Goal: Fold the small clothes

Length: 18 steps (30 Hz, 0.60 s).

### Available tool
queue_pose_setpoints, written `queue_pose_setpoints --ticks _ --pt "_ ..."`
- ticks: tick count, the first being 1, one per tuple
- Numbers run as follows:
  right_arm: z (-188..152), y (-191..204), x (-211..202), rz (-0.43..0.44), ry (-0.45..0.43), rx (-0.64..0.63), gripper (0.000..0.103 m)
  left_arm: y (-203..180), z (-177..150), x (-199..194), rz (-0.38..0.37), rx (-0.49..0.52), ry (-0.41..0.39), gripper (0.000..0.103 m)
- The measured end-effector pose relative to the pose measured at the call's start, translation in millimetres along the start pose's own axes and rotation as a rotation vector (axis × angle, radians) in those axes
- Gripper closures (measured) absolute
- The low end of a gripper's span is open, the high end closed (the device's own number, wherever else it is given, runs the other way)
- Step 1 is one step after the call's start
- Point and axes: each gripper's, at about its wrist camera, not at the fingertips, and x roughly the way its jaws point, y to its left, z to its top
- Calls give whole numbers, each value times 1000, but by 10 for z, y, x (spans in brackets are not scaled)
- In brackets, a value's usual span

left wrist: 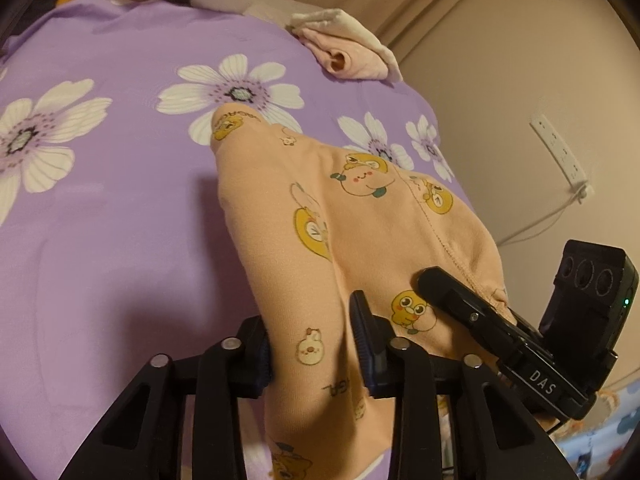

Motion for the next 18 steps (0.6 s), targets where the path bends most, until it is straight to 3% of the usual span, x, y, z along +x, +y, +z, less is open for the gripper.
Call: queue_pose_setpoints --ticks 18 --pt "145 448 187 71 12 -92 83 363 -38 -388 6 -75 -100 72"
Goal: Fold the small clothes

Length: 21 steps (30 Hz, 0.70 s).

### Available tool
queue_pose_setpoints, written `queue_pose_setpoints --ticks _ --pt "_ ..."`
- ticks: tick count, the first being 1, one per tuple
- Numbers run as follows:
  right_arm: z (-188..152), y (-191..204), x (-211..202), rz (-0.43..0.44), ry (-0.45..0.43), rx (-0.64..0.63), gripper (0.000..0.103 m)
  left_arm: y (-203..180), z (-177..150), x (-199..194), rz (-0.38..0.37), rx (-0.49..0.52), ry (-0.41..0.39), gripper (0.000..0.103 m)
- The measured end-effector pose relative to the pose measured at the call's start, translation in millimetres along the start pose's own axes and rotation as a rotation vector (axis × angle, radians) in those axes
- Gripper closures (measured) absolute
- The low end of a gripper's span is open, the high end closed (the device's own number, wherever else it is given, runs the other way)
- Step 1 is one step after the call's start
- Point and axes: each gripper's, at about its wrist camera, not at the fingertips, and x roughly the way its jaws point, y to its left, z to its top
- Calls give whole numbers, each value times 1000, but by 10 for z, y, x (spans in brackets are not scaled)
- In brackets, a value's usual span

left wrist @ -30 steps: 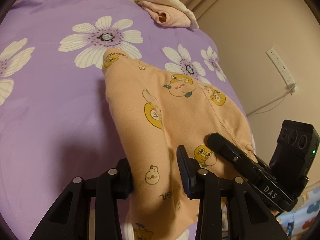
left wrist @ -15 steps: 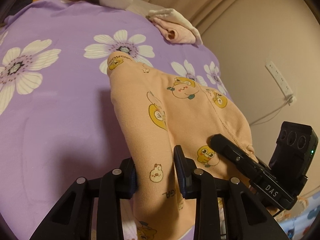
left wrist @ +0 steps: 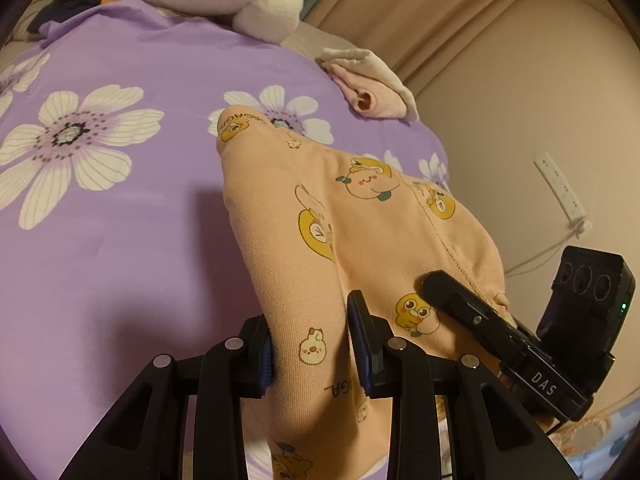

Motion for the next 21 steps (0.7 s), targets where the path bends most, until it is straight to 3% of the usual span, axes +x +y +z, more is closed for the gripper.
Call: queue_pose_setpoints --ticks 21 --pt "268 205 558 60 52 -56 83 394 168 -131 64 -71 -47 72"
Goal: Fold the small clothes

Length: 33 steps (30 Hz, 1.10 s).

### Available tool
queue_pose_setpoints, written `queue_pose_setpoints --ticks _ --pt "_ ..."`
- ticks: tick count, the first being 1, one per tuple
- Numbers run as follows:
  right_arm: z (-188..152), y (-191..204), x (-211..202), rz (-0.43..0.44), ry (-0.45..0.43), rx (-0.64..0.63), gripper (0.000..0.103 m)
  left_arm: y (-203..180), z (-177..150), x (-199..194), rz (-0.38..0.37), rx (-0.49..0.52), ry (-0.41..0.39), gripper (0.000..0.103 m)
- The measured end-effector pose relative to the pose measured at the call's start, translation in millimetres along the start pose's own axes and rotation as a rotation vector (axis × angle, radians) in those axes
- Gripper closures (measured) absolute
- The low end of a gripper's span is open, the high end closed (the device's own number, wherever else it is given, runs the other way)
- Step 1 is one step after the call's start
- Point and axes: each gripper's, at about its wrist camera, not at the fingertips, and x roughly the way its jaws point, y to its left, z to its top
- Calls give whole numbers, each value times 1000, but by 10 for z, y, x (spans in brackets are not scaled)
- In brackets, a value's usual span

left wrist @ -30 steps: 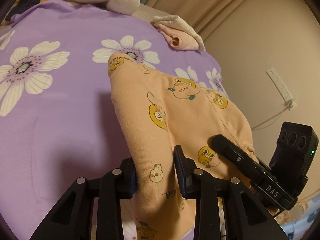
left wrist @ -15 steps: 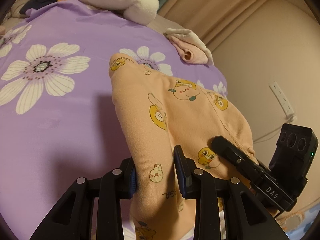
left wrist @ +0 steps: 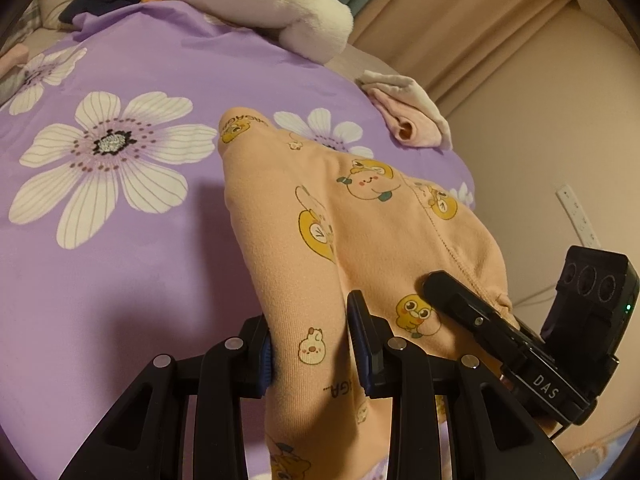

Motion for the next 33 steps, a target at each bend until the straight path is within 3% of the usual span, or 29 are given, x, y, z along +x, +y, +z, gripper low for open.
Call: queue_pose_setpoints --ticks 19,33 --pt "218 -210 513 -1 21 30 83 265 323 353 56 -3 24 72" --pt "-87 -654 836 -55 161 216 78 516 195 577 136 -23 98 72"
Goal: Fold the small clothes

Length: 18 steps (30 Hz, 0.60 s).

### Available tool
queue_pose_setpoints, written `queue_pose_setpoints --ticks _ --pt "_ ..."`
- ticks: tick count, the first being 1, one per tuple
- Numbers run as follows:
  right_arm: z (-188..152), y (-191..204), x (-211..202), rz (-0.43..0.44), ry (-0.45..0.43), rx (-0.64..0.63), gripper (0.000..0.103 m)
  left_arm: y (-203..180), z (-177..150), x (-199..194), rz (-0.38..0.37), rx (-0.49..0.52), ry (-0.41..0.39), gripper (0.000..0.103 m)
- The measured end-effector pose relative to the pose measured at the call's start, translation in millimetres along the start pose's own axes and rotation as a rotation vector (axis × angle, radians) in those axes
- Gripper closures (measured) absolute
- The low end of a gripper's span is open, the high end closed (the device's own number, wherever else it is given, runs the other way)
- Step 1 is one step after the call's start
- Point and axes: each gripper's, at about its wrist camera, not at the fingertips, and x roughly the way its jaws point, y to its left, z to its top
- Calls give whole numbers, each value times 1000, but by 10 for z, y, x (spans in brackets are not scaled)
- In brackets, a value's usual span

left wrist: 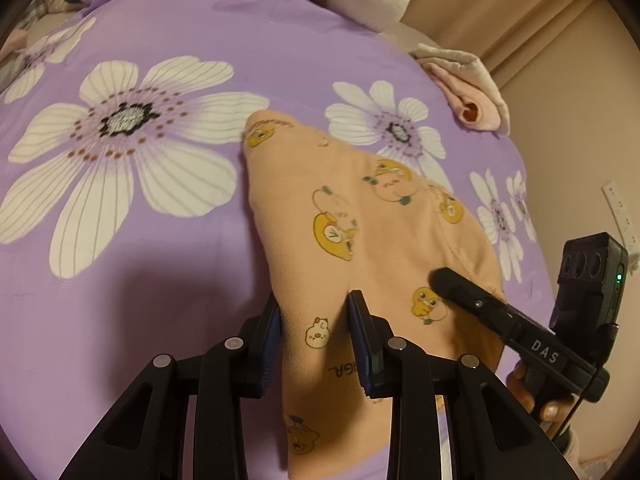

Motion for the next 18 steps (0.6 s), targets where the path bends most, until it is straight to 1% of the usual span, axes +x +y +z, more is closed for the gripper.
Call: queue_pose_setpoints --ticks 4,6,9,11,14,16,17,18 --pt "-74 -113 2 -38 20 37 73 66 -48 -12 7 -17 5 72" --pt "-102 -151 -34 -82 18 39 60 62 -63 -48 18 -21 -1 72" --pt "-100 -163 -165 -154 -15 24 55 -1 -72 -118 54 0 -16 71" --pt "-78 -129 -260 -201 -47 1 53 -70 -77 -181 97 31 -35 71" --pt "-54 -21 -425 -246 -117 -62 53 -193 -92 -286 129 87 -78 71" --pt "-54 50 -497 -233 -148 -102 53 -280 -108 -316 135 127 -99 71" --pt "-61 89 -513 -213 -155 -119 57 -325 -120 -324 130 149 -109 71" --pt "-78 113 -517 -189 -156 -133 66 -369 -127 -321 118 168 -117 71"
